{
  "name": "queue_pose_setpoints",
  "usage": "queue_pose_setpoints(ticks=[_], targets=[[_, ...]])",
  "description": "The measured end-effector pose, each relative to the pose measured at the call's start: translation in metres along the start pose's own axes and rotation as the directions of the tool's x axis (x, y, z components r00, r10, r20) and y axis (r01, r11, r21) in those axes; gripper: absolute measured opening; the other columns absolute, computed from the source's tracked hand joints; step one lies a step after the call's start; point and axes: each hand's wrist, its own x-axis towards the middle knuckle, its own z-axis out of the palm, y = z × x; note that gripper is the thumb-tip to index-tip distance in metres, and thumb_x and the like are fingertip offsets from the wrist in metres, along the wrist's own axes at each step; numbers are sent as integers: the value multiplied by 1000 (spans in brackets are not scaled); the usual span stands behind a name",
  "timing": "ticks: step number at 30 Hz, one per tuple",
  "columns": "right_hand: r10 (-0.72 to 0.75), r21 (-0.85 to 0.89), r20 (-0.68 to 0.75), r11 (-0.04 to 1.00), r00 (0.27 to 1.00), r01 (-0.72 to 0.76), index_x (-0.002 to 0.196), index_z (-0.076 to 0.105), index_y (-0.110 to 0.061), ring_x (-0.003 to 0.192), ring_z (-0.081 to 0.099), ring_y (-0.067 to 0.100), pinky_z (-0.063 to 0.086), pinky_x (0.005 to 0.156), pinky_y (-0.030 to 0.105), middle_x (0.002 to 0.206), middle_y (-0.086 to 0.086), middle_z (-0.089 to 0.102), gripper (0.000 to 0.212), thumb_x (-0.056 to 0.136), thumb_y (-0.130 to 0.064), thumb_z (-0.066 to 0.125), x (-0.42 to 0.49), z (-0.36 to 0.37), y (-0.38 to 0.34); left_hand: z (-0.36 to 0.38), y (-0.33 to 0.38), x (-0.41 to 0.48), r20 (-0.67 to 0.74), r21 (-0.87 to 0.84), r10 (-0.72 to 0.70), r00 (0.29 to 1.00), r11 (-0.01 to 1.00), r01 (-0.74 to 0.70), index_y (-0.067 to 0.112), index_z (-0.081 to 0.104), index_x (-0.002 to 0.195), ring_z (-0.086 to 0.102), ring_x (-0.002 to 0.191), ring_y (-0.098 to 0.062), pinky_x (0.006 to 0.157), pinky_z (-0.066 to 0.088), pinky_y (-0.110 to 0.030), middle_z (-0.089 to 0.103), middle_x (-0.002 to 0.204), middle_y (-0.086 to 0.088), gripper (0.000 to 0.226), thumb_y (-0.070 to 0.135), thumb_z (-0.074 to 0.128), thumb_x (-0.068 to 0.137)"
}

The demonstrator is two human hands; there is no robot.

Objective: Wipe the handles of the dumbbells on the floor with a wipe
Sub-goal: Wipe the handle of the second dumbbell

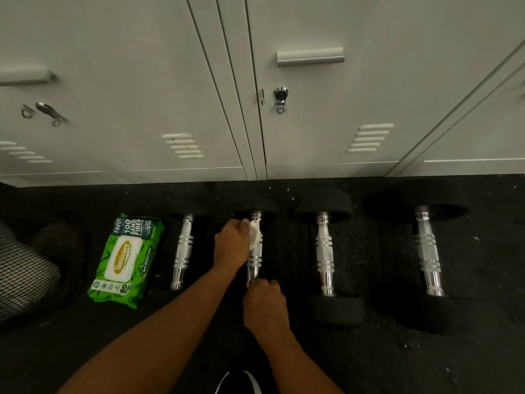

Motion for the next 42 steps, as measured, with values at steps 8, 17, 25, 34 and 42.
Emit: queue_pose_setpoints(ticks=[8, 17, 25, 34, 42], targets=[[-43, -102, 9, 994, 999, 43, 128, 49, -7, 115, 48, 27, 46, 97, 38, 127, 13, 51, 33, 97, -15, 45, 1, 2, 2, 8, 2, 21, 220, -382, -282, 934, 856, 349, 7, 67, 93, 65, 85, -26, 74, 53, -35, 69, 94, -14, 36, 29, 40, 100], [-75, -90, -59, 994, 995, 70, 127, 50, -7, 111, 50, 24, 47, 95, 39, 123, 12, 54, 32, 98, -20, 44, 0, 7, 2, 1, -23, 7, 477, -386, -182, 860, 836, 391, 9, 68, 112, 70, 100, -27, 96, 51, -41, 75, 100, -12, 42, 30, 33, 101], [-50, -135, -68, 990, 996, 40, 127, 48, -7, 115, 49, 26, 44, 98, 38, 126, 14, 52, 32, 98, -19, 44, 0, 12, 0, -6, -62, -10, 480, -141, -279, 832, 911, 387, 9, 70, 87, 61, 83, -24, 87, 45, -36, 70, 92, -16, 34, 19, 39, 97], [-45, -175, -42, 984, 998, 37, 130, 46, -7, 118, 46, 28, 43, 98, 39, 130, 14, 50, 35, 96, -16, 46, -1, 12, -3, -2, -2, 22, 533, -520, -351, 770, 582, 625, -10, 63, 94, 65, 72, -27, 77, 53, -40, 68, 86, -20, 40, 7, 27, 97], [-68, -247, -6, 967, 998, 64, 133, 43, -6, 120, 45, 29, 41, 102, 42, 130, 14, 49, 39, 96, -16, 49, -1, 9, -3, -3, -3, 22, 479, -456, -267, 836, 739, 497, 3, 70, 109, 68, 101, -32, 91, 53, -42, 74, 101, -17, 45, 23, 31, 101]])
